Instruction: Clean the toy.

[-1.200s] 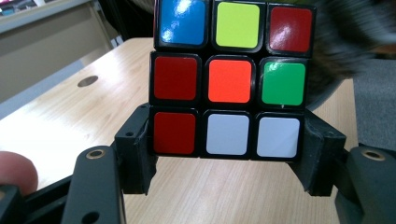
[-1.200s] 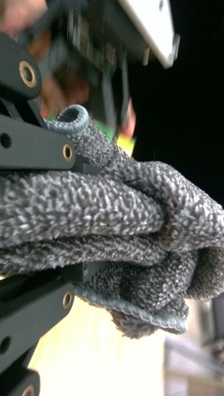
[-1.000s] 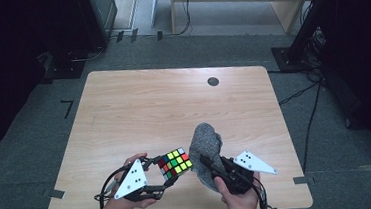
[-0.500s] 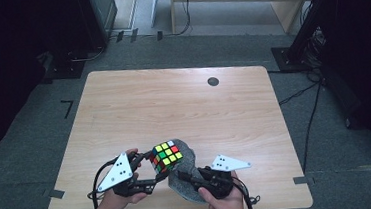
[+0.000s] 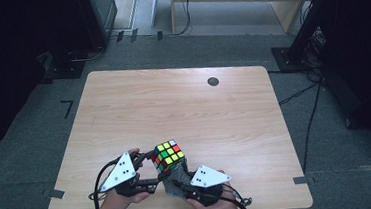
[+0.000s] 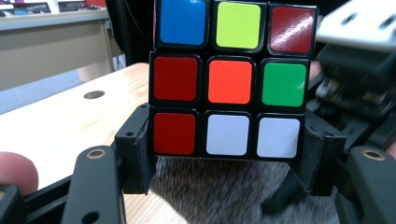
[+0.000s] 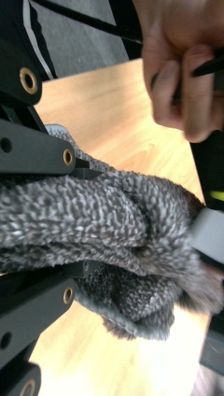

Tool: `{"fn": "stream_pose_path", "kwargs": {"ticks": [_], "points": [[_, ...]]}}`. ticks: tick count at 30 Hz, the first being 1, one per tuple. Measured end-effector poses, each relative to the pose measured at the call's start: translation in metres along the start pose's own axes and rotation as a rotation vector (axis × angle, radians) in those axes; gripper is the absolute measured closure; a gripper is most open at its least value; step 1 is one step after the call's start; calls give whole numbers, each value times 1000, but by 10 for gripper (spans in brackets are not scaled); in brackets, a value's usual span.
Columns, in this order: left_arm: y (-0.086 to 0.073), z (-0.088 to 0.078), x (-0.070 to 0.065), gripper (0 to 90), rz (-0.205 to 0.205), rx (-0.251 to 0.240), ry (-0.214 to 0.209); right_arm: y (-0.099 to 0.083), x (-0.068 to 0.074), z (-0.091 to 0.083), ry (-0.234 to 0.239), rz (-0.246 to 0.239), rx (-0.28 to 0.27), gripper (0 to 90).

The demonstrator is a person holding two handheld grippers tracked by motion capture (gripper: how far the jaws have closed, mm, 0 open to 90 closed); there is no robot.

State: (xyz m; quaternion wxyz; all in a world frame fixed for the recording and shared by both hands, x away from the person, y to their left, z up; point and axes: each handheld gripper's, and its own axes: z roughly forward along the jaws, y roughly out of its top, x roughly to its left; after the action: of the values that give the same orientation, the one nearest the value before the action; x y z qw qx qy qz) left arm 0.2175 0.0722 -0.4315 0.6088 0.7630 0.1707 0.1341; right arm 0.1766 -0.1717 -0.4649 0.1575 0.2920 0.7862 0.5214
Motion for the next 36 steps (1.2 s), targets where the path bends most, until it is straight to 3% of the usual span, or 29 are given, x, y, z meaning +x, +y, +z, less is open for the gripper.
{"fn": "stream_pose_path", "kwargs": {"ticks": [3, 6, 8, 10, 13, 15, 19, 22, 25, 30, 32, 34, 36], "points": [[2, -3, 3, 343, -16, -20, 0, 5, -9, -12, -61, 28, -33, 703], [2, -5, 4, 343, -8, -6, 7, 6, -18, -24, -135, 90, -131, 705], [2, -4, 4, 343, -25, -11, -3, 7, -20, -28, -170, 89, -165, 704], [3, -4, 4, 343, -44, -25, -13, 6, -17, -25, -141, 67, -158, 703], [5, -3, 4, 343, -67, -41, -12, 0, -4, -7, -45, 31, -87, 692], [5, -3, 5, 343, -95, -60, 3, -3, 5, 4, 17, 35, -56, 688], [2, 0, 7, 342, -121, -51, 16, -2, 17, 14, 63, 52, -64, 690], [0, 2, 5, 342, -113, -38, 16, 3, 14, 7, 41, 95, -101, 698], [2, 1, 4, 343, -109, -47, 17, 2, 3, -1, -29, 137, -110, 707], [3, -3, 7, 343, -108, -50, 25, -10, -25, -17, -154, 341, -167, 709], [3, -3, 8, 342, -122, -58, 20, -12, -29, -19, -183, 351, -150, 707], [3, -2, 7, 343, -119, -55, 19, -12, -23, -15, -148, 327, -118, 705], [3, 2, 5, 342, -112, -40, 18, -10, -9, -4, -94, 256, -81, 699]]}}
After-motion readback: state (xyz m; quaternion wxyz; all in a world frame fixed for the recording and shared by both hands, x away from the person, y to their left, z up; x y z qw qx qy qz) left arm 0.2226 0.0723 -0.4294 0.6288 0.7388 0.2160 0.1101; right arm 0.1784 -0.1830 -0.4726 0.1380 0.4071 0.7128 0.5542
